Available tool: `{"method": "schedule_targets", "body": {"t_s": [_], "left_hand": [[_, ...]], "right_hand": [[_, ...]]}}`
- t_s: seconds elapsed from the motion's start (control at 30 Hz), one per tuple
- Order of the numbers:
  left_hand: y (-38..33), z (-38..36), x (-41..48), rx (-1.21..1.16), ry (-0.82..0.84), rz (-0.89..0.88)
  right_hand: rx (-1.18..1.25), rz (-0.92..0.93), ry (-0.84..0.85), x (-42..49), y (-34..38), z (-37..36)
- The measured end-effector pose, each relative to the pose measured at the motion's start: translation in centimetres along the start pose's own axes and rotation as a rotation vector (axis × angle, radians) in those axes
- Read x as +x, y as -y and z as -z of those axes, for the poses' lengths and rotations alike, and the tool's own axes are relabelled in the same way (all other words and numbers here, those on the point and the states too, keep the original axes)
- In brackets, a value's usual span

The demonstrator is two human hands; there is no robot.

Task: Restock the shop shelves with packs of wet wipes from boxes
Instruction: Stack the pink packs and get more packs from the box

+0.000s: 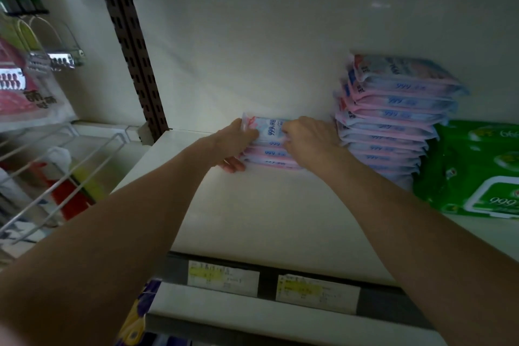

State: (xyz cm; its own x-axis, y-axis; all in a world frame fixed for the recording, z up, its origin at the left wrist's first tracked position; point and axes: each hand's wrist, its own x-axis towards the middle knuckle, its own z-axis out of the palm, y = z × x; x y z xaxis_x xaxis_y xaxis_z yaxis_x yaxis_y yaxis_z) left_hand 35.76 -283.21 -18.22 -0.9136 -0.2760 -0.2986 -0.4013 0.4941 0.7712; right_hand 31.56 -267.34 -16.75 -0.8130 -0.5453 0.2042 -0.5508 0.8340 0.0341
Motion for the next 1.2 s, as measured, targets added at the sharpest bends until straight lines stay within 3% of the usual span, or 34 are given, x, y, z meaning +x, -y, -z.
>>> {"method": "schedule_targets", "body": {"t_s": [0.1,0.17,0.27,0.57,0.73,0.83,1.0,1.2], "left_hand": [[-0.6,-0.3,0.2,0.332,-0.275,-0.106],[-1.2,-0.8,-0.1,0.548,-0.447,-0.273],[-1.6,-1.7,-0.4,0.7,-0.385,-0.433],[-1.0,-3.9,0.6,0.98,-0.565,-0.43],[-1.8,-3.8,0.0,1.0,-0.511,-0.347],[-2.6,-2.9,-1.4,0.739,-0.447,-0.252],[-2.3,-4.2,-5.9,-0.213,-0.614,-0.113],[-2.2,-10.5,-13.0,-0.771,-0.471,0.039]], "right_hand": [[-0.001,0.027,-0.024,0.2,-0.2,-0.3],[0.01,0.03,-0.014,0.3,-0.3,-0.2],[0.025,0.04,-0.007,0.2,-0.2,-0.3],[0.06,0.021,-0.016,-0.2,-0.2,-0.6],[0.138,0.006,0.041,-0.6,-0.2,0.0],[0.308,-0.039,0.031,-1.8,-0.6,1.3],[0.618,-0.181,-0.045,-6.1,-1.2,3.0],[0.774,-0.245,-0.04,-13.2,-0.4,2.9]]}}
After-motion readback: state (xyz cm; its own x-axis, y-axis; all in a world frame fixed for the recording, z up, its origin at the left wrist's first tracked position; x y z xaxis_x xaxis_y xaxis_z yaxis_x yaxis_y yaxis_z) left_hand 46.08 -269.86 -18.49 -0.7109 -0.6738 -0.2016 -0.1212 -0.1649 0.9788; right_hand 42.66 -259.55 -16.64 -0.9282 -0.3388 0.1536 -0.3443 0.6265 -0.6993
